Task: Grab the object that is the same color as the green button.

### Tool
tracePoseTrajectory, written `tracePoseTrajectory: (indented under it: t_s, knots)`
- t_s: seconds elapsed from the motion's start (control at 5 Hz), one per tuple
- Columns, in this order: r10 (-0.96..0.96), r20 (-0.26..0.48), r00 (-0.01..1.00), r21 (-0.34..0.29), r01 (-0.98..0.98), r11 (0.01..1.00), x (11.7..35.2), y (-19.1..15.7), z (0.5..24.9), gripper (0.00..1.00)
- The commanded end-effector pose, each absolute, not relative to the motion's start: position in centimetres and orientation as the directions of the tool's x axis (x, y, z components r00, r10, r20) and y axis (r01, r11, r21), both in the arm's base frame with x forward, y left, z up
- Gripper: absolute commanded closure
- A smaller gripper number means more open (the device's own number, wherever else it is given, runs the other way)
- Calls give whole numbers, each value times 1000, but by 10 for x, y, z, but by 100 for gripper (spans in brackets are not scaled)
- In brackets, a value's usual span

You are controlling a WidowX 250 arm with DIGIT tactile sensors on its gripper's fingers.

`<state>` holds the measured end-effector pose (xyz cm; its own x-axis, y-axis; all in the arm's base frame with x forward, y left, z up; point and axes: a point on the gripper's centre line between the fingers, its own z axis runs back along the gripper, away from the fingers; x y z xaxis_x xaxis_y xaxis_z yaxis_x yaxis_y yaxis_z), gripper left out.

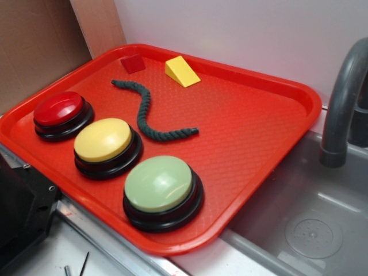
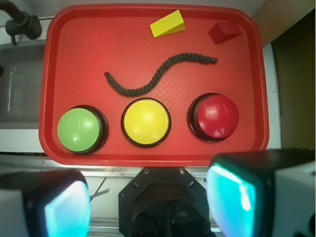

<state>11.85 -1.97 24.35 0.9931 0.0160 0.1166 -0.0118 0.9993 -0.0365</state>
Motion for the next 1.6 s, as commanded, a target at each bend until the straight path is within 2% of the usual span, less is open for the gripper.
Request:
tracePoseTrajectory:
  t_s: [0.0, 0.2, 0.4, 0.6, 0.8, 1.0, 1.2, 1.4]
  knots:
    - [16, 117, 993, -37, -12, 999, 119, -20, 244, 0]
    - [164, 120, 979, -27, -162, 986, 133, -13, 229, 0]
    - [340, 147, 929, -76, -332, 940, 151, -4, 203, 0]
    - [465, 136, 875, -95, -456, 885, 174, 8, 175, 0]
    - [623, 157, 766, -109, -614, 782, 193, 18, 145, 0]
    - [697, 128, 705, -88, -692, 716, 214, 23, 114, 0]
    - [737, 154, 658, -70, -736, 673, 234, 23, 82, 0]
    - [726, 89, 682, -58, -724, 687, 255, 17, 41, 0]
